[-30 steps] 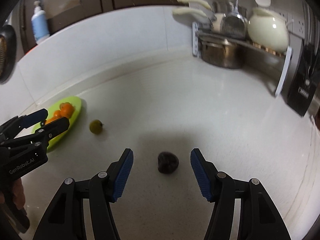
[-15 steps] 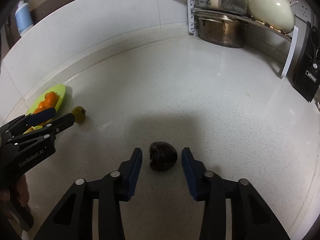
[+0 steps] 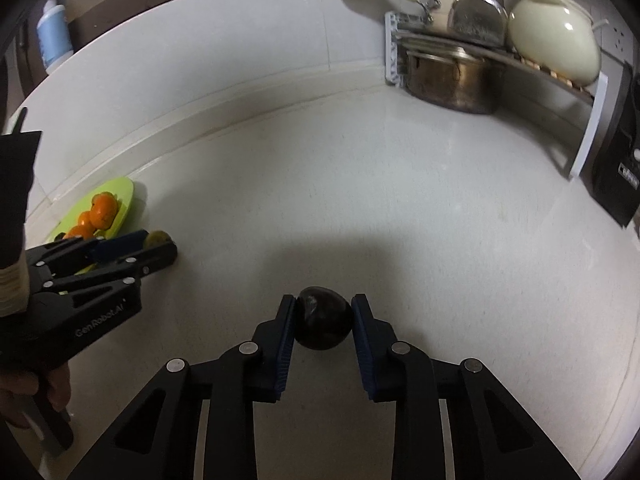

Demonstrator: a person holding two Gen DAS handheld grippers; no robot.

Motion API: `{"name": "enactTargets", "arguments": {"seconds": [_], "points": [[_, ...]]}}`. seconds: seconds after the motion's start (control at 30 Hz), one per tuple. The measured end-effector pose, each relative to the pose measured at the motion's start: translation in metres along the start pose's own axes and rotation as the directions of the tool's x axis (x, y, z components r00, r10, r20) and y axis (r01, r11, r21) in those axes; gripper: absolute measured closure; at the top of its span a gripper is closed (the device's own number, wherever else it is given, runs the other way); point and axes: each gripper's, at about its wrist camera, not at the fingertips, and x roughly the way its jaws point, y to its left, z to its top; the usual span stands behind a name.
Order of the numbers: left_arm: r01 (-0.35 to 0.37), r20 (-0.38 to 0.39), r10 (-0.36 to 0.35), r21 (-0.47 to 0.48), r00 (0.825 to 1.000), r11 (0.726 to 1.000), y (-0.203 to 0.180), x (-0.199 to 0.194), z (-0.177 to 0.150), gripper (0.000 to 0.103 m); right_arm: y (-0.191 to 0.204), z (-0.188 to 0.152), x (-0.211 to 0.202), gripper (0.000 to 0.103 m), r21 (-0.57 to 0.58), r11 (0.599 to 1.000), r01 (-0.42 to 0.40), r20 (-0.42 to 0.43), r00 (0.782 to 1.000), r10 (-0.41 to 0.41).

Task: Organize fruits
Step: 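Grasp the yellow-green fruit with the left tool while the right tool grasps the dark plum, then carry the yellow-green fruit and dark plum over the green plate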

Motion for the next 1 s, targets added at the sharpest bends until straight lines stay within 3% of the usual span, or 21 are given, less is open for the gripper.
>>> {"name": "enactTargets", "arguments": {"seconds": [0.5, 1.0], "points": [[0.029, 0.047, -0.026, -0.061, 0.999, 0.998, 0.009, -0.04, 0.001, 0.075, 0.015, 0.012, -0.014, 0.074, -0.068, 0.996, -0.052, 0.057, 0.997, 0.056], [-0.058, 0.141, 0.081, -0.161, 0.987, 0.985, 0.032, -0.115, -0.023, 0.075, 0.048, 0.021, -0.055, 0.074, -0.202, 0.965, -0.164, 0.119, 0.974, 0.191]]}}
